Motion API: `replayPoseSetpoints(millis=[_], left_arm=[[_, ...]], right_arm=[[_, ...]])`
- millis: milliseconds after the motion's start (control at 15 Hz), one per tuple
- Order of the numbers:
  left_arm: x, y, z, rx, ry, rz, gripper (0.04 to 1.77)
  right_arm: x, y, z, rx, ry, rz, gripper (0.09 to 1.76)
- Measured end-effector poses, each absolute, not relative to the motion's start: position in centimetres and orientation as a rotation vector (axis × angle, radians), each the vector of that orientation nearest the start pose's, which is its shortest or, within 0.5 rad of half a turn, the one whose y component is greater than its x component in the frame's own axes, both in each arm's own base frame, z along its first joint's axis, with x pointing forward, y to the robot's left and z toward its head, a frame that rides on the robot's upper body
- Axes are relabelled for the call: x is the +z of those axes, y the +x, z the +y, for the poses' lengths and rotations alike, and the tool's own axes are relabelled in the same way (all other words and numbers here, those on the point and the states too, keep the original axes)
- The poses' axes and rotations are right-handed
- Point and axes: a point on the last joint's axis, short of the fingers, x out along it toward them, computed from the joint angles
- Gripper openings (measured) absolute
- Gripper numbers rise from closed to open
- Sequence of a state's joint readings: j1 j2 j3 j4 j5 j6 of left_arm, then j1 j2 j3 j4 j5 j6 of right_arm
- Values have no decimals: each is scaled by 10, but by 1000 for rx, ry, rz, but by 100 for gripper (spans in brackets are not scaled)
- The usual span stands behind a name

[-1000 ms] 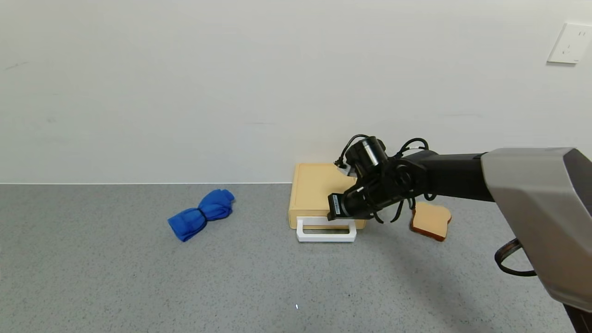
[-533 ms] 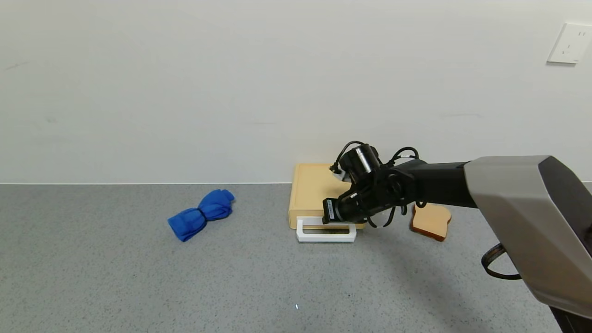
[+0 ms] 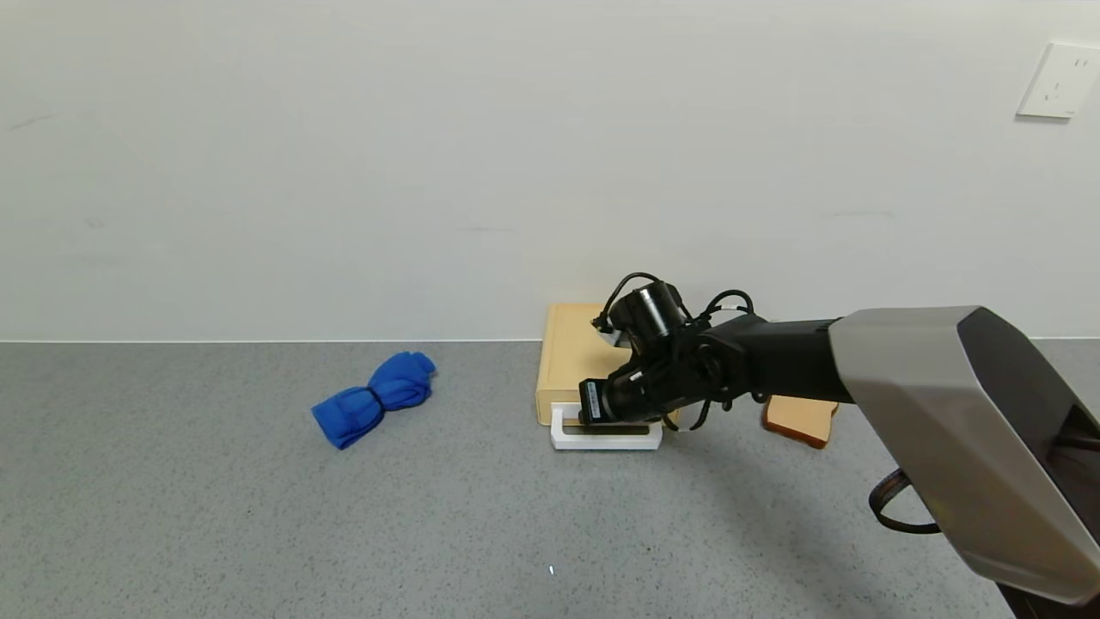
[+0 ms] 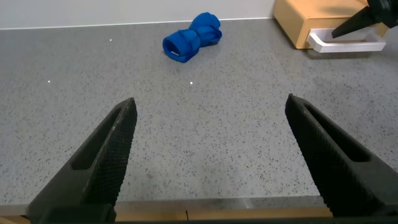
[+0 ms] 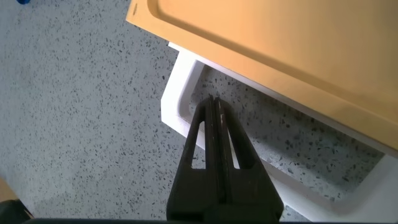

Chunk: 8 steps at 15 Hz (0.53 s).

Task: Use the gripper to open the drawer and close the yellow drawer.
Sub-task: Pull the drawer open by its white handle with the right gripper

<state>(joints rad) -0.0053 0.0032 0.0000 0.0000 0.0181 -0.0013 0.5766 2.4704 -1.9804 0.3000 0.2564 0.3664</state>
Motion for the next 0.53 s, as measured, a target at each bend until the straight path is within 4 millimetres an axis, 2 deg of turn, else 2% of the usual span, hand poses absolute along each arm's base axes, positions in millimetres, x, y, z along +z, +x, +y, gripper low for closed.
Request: replayPoseSetpoints(millis=[533], left_arm=[[76, -23, 1, 13, -1, 3, 172]], right_arm=[[87, 415, 281, 631, 192, 930, 11]])
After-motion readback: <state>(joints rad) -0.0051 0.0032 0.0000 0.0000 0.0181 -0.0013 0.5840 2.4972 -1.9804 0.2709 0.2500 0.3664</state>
